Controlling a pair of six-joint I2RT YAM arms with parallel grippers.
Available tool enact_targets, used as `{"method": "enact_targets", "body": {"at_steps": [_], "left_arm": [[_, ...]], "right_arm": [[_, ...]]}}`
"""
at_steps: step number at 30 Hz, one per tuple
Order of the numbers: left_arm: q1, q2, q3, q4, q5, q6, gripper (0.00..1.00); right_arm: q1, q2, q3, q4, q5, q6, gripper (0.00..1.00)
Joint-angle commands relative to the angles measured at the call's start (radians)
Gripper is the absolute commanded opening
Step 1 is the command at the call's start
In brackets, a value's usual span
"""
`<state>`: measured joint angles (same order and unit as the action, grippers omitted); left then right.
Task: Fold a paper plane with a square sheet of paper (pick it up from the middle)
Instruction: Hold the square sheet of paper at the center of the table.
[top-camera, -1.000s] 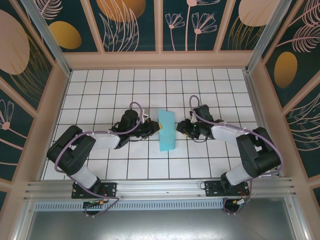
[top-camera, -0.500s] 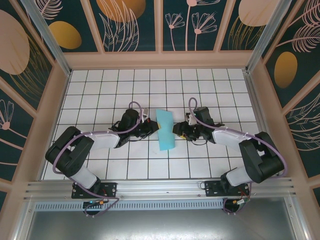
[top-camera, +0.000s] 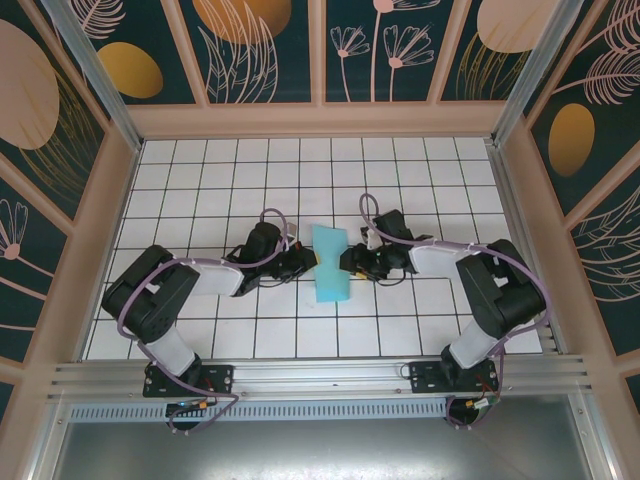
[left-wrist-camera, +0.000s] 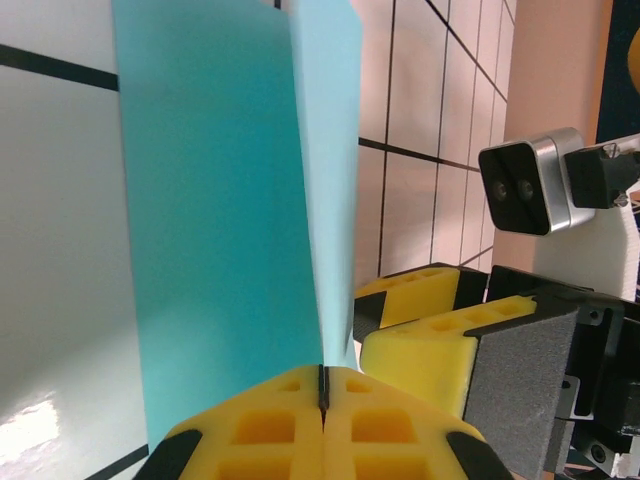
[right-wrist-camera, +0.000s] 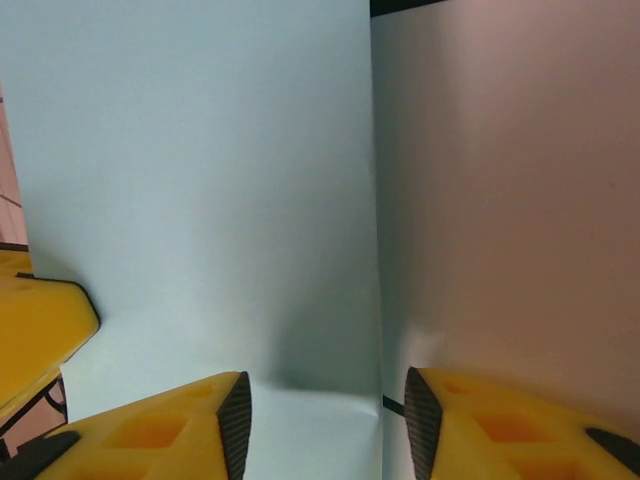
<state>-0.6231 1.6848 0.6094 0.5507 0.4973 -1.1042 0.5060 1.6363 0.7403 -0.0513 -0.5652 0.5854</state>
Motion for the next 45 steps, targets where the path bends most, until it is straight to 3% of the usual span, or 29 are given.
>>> {"method": "enact_targets", "body": {"at_steps": [1,5,9,16,20,33,45], "left_arm": [[-0.005,0.021,-0.007,0.043,0.019,-0.009,0.02],[-0.004,0.023,-0.007,0.043,0.016,-0.007,0.08],[-0.004,0.013,-0.007,0.004,-0.014,0.012,0.15],[-0.005,-0.083,0.029,-0.213,-0.172,0.104,0.3],[-0.004,-0.141,0.026,-0.272,-0.263,0.12,0.32],[-0.004,-0.035,0.045,-0.061,-0.042,0.108,0.22],[-0.005,0.068,0.076,-0.064,0.002,0.112,0.18]], "right_arm": [[0.009,0.029,0.035,-0.065,0.041,-0.033,0.43],[0.017,0.065,0.053,-0.106,0.083,-0.048,0.36],[0.022,0.088,0.064,-0.135,0.12,-0.054,0.35],[0.035,0.103,0.082,-0.168,0.164,-0.068,0.38],[0.056,0.133,0.099,-0.193,0.206,-0.081,0.37],[0.081,0.178,0.127,-0.233,0.279,-0.114,0.34],[0.092,0.207,0.146,-0.254,0.317,-0.127,0.34]]}}
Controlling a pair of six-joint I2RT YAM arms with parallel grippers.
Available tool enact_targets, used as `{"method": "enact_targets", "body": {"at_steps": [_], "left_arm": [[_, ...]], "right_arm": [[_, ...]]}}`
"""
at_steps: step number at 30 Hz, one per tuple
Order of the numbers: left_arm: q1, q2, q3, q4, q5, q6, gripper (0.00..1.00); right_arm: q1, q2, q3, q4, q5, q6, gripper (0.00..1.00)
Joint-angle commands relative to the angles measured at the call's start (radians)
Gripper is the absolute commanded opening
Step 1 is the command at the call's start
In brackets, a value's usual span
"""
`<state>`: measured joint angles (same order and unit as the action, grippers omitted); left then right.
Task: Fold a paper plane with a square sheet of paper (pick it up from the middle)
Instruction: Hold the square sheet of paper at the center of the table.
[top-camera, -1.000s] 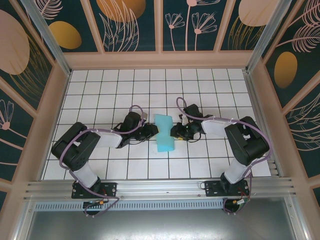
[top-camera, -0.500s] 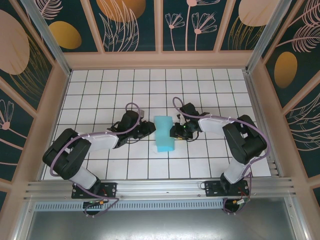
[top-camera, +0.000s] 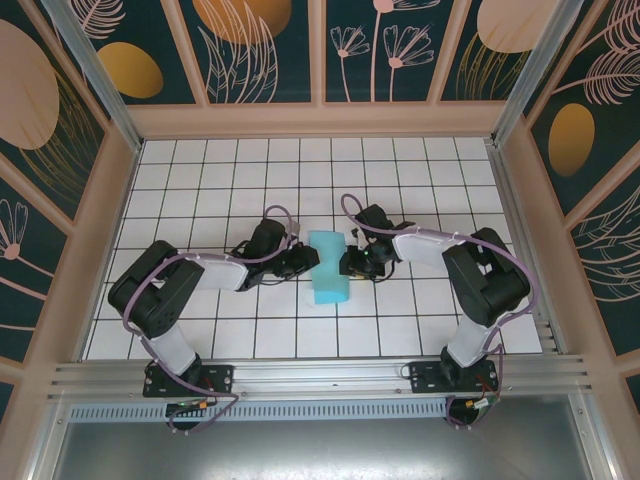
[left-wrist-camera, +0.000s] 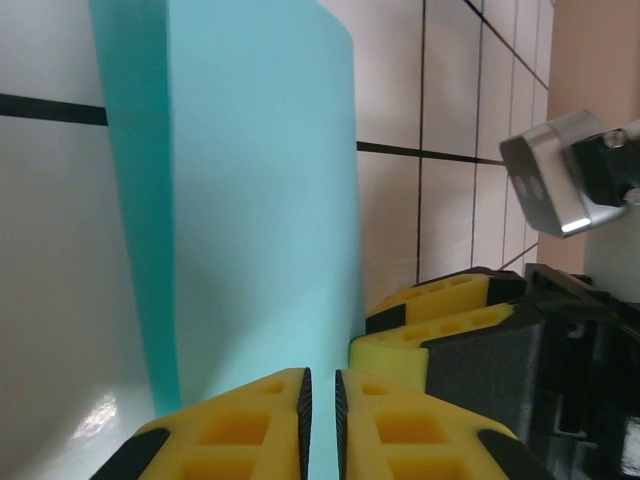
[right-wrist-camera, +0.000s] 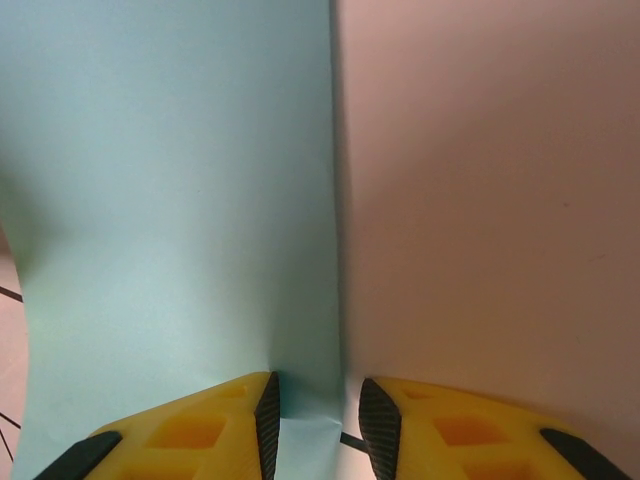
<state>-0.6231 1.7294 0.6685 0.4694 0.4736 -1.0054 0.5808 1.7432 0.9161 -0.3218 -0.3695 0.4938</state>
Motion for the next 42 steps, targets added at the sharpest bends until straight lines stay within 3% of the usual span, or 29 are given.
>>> {"method": "enact_targets", "body": {"at_steps": [1,19,24,29,42], "left_arm": [[-0.005,0.03,0.018,0.013,0.026,0.014,0.17],[-0.005,0.075,0.009,0.01,0.036,0.009,0.15],[-0.004,0.083,0.0,-0.005,0.022,0.008,0.13],[-0.004,0.079,-0.007,0.006,0.022,0.005,0.12],[-0.005,0.077,-0.013,0.023,0.026,0.0,0.12]], "right_arm": [[0.017,0.102,-0.028,0.015,0.121,-0.038,0.34],[0.02,0.118,-0.024,0.013,0.124,-0.045,0.34],[0.02,0.02,-0.018,0.028,0.066,-0.006,0.37],[0.02,-0.078,-0.016,0.012,0.013,0.045,0.48],[0.074,-0.085,-0.069,-0.008,-0.037,0.086,0.46]]}}
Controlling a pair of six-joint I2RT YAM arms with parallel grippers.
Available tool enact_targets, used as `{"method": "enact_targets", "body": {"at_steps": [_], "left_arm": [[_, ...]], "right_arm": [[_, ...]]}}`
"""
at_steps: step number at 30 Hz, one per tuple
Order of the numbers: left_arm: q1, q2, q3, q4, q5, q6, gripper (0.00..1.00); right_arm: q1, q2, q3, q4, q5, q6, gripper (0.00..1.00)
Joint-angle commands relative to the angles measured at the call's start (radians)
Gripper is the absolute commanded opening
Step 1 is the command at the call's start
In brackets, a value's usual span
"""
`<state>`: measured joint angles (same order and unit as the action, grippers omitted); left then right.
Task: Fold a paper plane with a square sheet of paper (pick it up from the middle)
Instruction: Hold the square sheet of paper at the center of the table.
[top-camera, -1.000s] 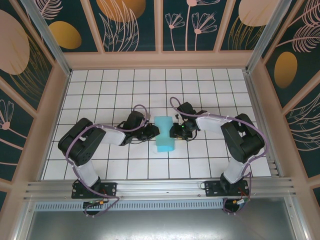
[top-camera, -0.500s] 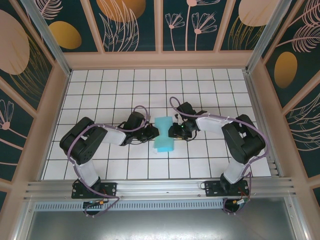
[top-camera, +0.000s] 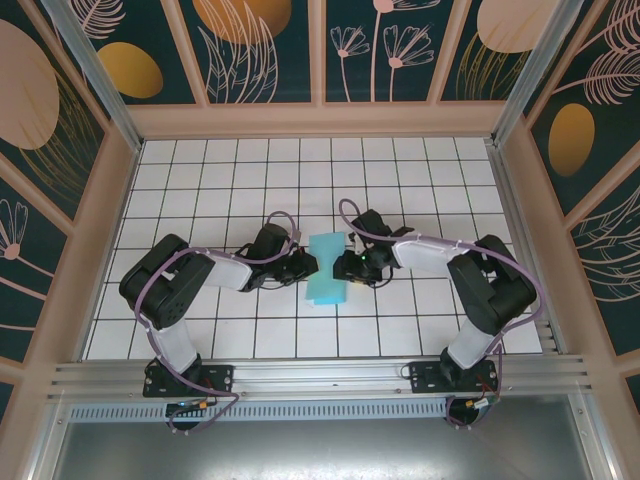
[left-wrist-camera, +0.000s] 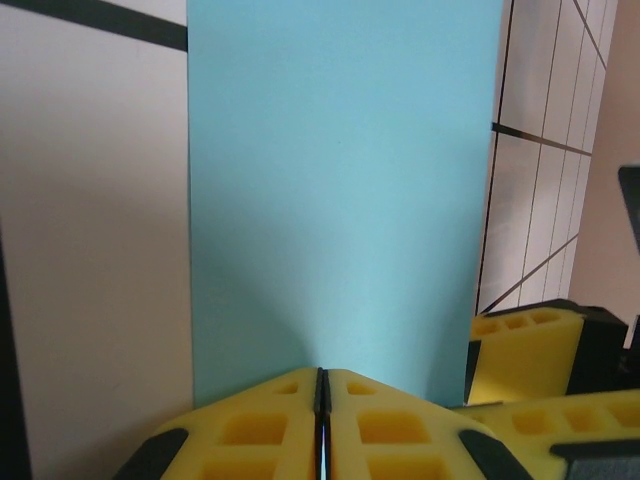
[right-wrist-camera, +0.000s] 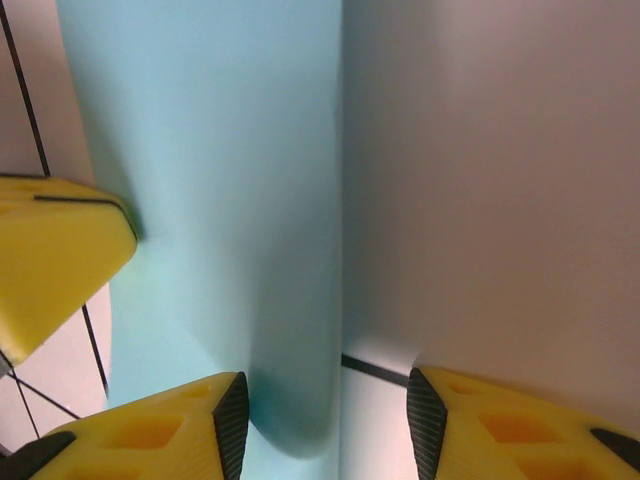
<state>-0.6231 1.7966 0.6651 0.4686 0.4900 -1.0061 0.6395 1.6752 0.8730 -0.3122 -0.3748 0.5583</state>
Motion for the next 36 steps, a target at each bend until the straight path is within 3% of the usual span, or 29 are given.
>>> {"method": "enact_targets", "body": {"at_steps": [1,14,36], "left_arm": [[-0.005,0.009,-0.01,0.024,0.01,0.001,0.12],[-0.005,-0.054,-0.007,0.007,-0.001,0.002,0.15],[-0.004,-0.12,-0.014,-0.055,-0.05,0.014,0.22]], "right_arm": [[0.015,-0.017,-0.034,-0.018,-0.032,0.022,0.45],[-0.002,-0.016,-0.092,0.004,-0.024,0.009,0.25],[-0.04,0.023,-0.117,0.007,-0.008,-0.068,0.18]]}}
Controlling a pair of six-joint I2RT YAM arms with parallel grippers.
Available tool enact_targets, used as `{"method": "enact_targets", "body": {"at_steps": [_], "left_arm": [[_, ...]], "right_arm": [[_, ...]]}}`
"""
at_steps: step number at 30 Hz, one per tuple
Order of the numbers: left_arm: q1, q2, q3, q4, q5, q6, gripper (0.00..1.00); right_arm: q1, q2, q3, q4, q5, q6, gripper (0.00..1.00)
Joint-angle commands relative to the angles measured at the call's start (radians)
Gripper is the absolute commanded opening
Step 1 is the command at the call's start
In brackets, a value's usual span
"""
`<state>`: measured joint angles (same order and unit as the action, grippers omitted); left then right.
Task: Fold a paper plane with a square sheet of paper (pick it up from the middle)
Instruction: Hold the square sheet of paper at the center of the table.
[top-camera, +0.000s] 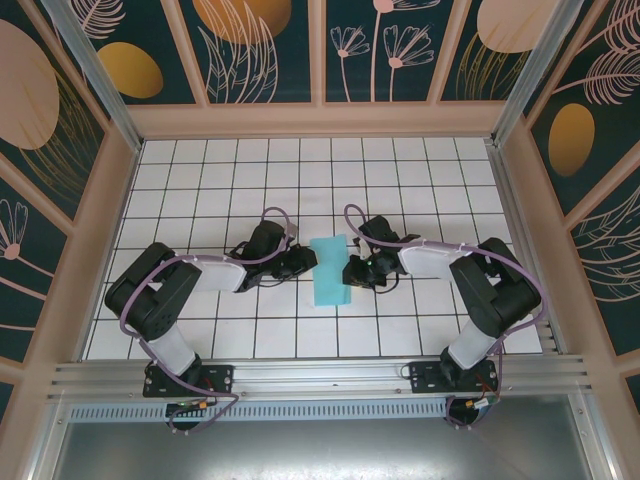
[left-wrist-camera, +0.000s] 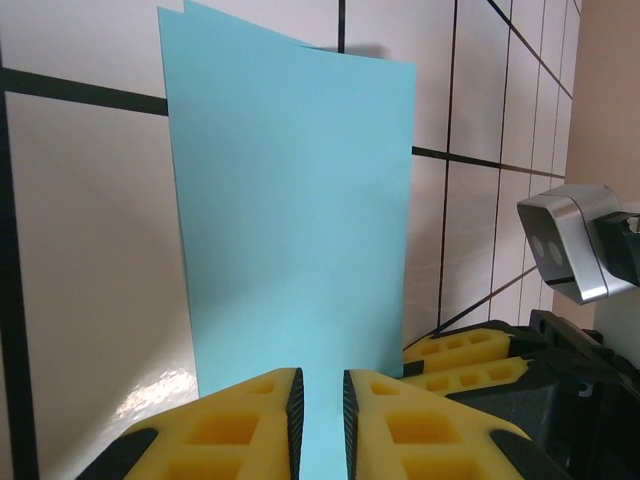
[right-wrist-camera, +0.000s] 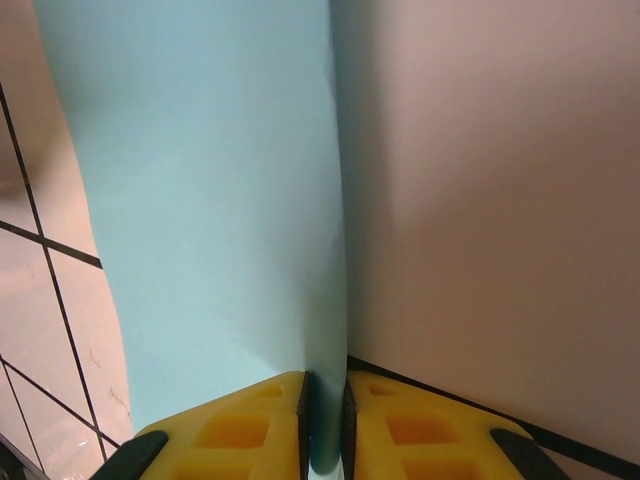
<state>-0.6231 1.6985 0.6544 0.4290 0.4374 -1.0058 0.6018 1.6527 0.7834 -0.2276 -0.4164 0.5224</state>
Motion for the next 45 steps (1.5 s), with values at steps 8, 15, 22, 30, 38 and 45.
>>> {"method": "enact_targets", "body": {"at_steps": [8,15,22,30,38,45], "left_arm": [[-0.005,-0.009,0.007,0.004,0.035,0.013,0.22],[-0.024,0.035,0.028,0.016,0.054,0.008,0.22],[-0.037,0.065,0.04,0.021,0.053,0.002,0.21],[-0.044,0.08,0.045,0.028,0.058,0.001,0.21],[-0.048,0.094,0.044,0.024,0.059,0.001,0.19],[-0.047,0.106,0.043,0.02,0.054,0.004,0.18]], "right_arm": [[-0.002,0.065,-0.026,-0.081,0.053,-0.021,0.19],[-0.001,0.086,-0.032,-0.084,0.078,0.008,0.21],[-0.004,0.099,-0.041,-0.087,0.1,0.023,0.2],[-0.008,0.11,-0.052,-0.087,0.113,0.036,0.17],[-0.009,0.109,-0.053,-0.087,0.115,0.033,0.2],[-0.009,0.1,-0.057,-0.093,0.119,0.027,0.22]]}}
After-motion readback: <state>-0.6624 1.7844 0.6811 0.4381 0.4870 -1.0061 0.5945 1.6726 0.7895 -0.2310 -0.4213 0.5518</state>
